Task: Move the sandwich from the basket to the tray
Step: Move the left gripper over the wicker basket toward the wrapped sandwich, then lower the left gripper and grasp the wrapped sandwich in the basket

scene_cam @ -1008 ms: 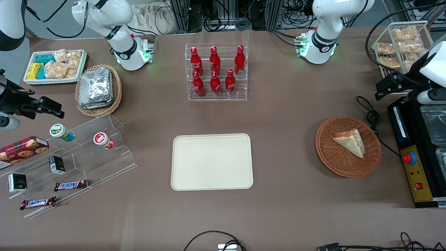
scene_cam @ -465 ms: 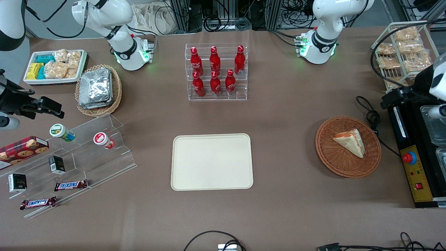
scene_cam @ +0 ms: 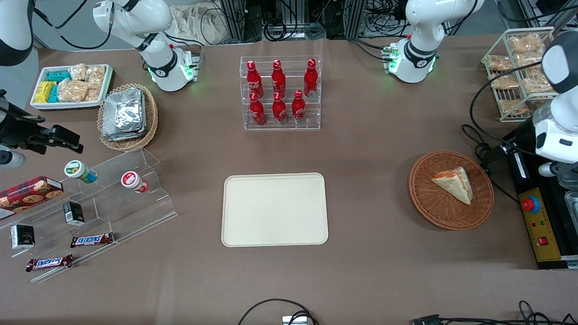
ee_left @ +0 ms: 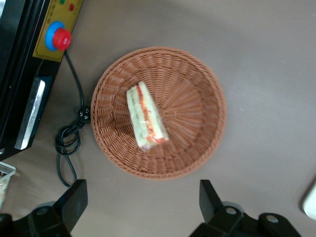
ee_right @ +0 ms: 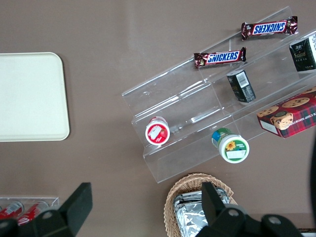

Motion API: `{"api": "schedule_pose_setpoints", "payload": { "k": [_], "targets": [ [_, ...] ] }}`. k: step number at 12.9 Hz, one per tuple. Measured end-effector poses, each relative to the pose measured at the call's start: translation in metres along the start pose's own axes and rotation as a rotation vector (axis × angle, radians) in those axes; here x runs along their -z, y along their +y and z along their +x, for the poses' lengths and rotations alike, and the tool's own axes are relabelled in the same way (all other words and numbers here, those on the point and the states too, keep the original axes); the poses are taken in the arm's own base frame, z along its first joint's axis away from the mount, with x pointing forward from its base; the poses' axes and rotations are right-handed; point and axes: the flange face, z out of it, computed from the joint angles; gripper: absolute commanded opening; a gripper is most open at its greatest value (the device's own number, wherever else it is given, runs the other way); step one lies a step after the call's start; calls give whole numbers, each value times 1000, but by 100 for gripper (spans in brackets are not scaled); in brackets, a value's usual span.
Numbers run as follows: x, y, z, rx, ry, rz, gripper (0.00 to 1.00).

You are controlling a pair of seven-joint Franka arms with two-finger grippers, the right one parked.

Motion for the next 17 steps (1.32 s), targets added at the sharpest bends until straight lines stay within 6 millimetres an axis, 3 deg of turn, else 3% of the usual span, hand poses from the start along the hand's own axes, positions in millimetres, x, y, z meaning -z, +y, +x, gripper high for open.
{"api": "schedule_pose_setpoints", "payload": {
  "k": [5, 10, 14, 17],
  "targets": [
    [-79, -28, -11, 138, 36, -15, 100],
    [-111, -33, -16, 290, 46, -27, 100],
    [-158, -29, -20, 385, 55, -49, 100],
    [-180, -18, -21, 412, 51, -60, 100]
  ]
}}
